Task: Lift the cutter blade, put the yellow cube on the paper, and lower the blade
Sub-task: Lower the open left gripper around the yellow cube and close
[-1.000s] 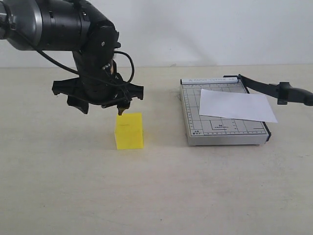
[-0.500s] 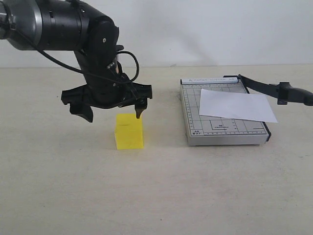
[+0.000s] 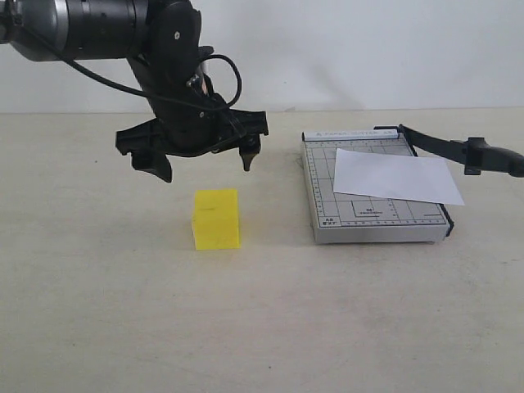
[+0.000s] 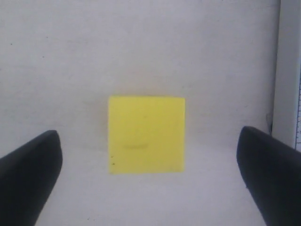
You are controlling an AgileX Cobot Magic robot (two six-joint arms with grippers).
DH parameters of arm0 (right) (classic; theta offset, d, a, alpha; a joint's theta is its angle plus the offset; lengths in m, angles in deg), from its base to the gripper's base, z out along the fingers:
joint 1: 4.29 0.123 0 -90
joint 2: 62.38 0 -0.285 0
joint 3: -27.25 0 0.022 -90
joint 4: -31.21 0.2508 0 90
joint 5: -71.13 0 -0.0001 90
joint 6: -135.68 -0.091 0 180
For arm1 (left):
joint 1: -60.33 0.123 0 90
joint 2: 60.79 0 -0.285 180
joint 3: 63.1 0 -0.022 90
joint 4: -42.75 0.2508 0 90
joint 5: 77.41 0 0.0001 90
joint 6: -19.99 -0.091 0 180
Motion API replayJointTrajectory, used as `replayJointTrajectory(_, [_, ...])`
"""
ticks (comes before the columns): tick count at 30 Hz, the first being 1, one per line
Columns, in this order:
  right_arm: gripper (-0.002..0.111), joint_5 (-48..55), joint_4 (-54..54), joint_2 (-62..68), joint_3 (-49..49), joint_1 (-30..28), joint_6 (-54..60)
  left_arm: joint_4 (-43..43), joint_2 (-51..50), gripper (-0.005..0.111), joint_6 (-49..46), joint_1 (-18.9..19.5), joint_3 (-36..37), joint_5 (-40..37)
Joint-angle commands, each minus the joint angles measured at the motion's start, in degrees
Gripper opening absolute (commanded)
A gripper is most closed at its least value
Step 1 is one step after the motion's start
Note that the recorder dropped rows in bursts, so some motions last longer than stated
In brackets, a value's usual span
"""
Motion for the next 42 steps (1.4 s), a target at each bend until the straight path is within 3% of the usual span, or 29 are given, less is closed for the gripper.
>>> replayJointTrajectory(1, [0.043, 0.1, -0.1, -0.3, 0.3, 0.0, -0.1, -0.4, 0.5, 0.095, -1.1, 0.1, -0.4, -1.2])
replayJointTrajectory(42, [0.043, 0.2, -0.1, -0.3, 0.3, 0.0, -0.3, 0.6, -6.2, 0.100, -4.1, 1.2, -0.4, 4.3])
